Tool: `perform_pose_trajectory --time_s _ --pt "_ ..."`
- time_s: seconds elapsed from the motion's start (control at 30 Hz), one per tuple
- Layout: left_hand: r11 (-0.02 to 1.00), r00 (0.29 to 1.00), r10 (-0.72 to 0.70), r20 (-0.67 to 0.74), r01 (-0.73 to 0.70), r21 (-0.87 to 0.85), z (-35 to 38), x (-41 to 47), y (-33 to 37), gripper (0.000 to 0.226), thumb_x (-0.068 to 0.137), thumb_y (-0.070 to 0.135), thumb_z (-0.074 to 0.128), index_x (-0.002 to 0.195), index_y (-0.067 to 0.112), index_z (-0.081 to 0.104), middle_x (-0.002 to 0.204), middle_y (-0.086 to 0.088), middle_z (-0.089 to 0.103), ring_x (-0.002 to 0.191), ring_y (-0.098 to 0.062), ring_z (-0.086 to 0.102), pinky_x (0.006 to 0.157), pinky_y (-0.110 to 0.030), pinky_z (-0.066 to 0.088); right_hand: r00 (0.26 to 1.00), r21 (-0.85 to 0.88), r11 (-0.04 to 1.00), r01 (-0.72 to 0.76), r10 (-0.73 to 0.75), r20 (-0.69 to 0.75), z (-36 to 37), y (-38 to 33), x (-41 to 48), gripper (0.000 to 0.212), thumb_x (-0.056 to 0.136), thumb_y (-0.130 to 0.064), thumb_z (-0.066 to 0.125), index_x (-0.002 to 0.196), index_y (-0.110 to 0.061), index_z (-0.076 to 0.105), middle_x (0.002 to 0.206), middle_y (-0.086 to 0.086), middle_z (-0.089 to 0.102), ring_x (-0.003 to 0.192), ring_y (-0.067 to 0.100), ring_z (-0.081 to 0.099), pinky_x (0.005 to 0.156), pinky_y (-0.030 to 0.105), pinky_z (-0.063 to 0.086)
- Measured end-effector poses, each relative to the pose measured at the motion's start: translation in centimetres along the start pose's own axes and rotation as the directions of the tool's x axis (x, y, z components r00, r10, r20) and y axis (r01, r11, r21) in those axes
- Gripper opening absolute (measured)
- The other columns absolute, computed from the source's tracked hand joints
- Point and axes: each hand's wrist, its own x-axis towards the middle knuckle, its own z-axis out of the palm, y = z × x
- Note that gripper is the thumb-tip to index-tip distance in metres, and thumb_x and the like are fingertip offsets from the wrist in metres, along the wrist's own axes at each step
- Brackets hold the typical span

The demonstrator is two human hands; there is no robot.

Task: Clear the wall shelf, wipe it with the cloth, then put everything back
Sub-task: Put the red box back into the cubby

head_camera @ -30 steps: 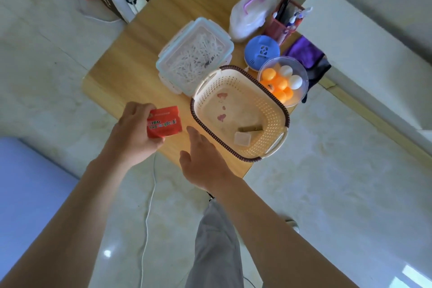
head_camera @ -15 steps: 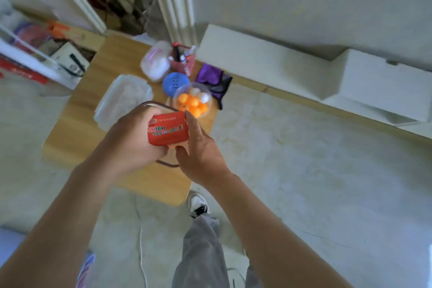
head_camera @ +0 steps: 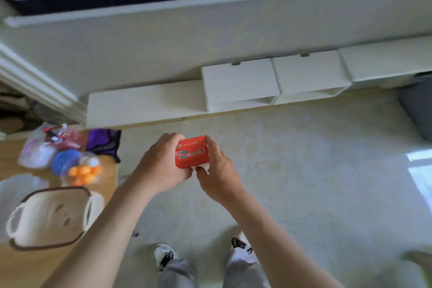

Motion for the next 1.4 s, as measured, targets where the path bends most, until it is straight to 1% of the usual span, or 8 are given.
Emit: perform_pose_trajectory --time_s 0.3,0.47,0.63,0.77,0.97,1.17,1.27,1.4 --pt "0.990 0.989 0.138 0.058 -0.138 -0.011 6.1 6.2 10.5 0.072 0.066 0.028 0.085 0.130 0.024 0.052 0.118 0.004 0.054 0.099 -0.019 0.059 0.082 -0.033 0.051 0.978 0.065 0.990 -0.126 0.135 -0.158 -9.3 7.5 1.3 0.079 0.090 -0.013 0.061 0.157 -0.024 0.021 0.131 0.011 0.058 0.106 0.031 0.061 0.086 0.032 0.046" --pt "0.988 0.987 0.149 0.066 -0.146 -0.051 7.2 9.6 9.6 0.069 0.066 0.026 0.084 0.129 0.027 0.054 0.117 0.001 0.053 0.099 -0.021 0.060 0.082 -0.033 0.051 0.967 0.090 0.984 -0.154 0.169 -0.191 -9.3 8.6 4.0 0.076 0.087 -0.011 0.063 0.153 -0.026 0.027 0.125 0.009 0.062 0.106 0.031 0.061 0.081 0.031 0.045" --pt "0.978 0.984 0.160 0.078 -0.147 -0.150 8.9 14.2 6.5 0.075 0.066 0.029 0.086 0.133 0.030 0.054 0.116 0.003 0.056 0.101 -0.017 0.060 0.079 -0.025 0.047 0.959 0.126 0.980 -0.152 0.178 -0.223 -8.3 9.9 8.3 0.078 0.085 -0.013 0.067 0.152 -0.034 0.032 0.125 0.000 0.061 0.105 0.020 0.061 0.089 0.033 0.052" --pt "0.953 0.990 0.132 0.045 -0.114 -0.280 10.8 17.4 4.6 0.083 0.066 0.030 0.090 0.139 0.024 0.050 0.123 0.003 0.062 0.107 -0.015 0.063 0.091 -0.032 0.053 0.957 0.173 0.975 -0.141 0.179 -0.227 -7.6 12.2 11.9 0.077 0.085 -0.017 0.076 0.150 -0.034 0.038 0.122 -0.007 0.063 0.101 0.010 0.064 0.090 0.033 0.055" --pt "0.842 0.997 -0.008 0.083 0.051 -0.536 15.6 20.7 2.9 0.087 0.068 0.029 0.093 0.141 0.019 0.045 0.127 0.010 0.060 0.116 -0.001 0.056 0.090 -0.001 0.041 0.964 0.286 0.951 -0.115 0.176 -0.198 -7.5 16.2 16.1 0.069 0.086 -0.012 0.077 0.144 -0.035 0.046 0.112 -0.015 0.066 0.091 -0.008 0.063 0.078 0.008 0.047" --pt "0.717 0.994 -0.106 0.004 0.079 -0.692 25.3 27.2 -0.4 0.078 0.061 0.032 0.097 0.128 0.027 0.058 0.125 0.010 0.065 0.119 0.000 0.059 0.103 -0.033 0.052 0.982 0.194 0.981 -0.012 0.048 -0.183 -5.3 26.3 24.3 0.068 0.087 -0.019 0.077 0.144 -0.041 0.047 0.117 -0.010 0.064 0.095 0.000 0.065 0.082 0.012 0.049" --pt "0.705 0.995 -0.062 -0.072 -0.007 -0.709 30.4 31.3 -2.5 0.073 0.065 0.025 0.095 0.128 0.029 0.059 0.126 0.008 0.066 0.122 -0.004 0.060 0.104 -0.032 0.051 0.978 0.164 0.984 0.065 -0.031 -0.205 -3.6 32.1 29.2 0.069 0.086 -0.025 0.077 0.146 -0.038 0.046 0.121 -0.009 0.063 0.099 0.007 0.065 0.089 0.029 0.055" --pt "0.727 0.985 0.047 -0.164 -0.146 -0.671 35.1 36.4 -5.0 0.073 0.072 0.021 0.091 0.134 0.033 0.054 0.131 0.010 0.064 0.124 -0.002 0.058 0.107 -0.027 0.047 0.958 0.142 0.971 0.193 -0.155 -0.243 -2.1 37.9 35.1 0.072 0.084 -0.031 0.077 0.146 -0.042 0.042 0.116 -0.007 0.065 0.096 0.009 0.067 0.085 0.033 0.057"
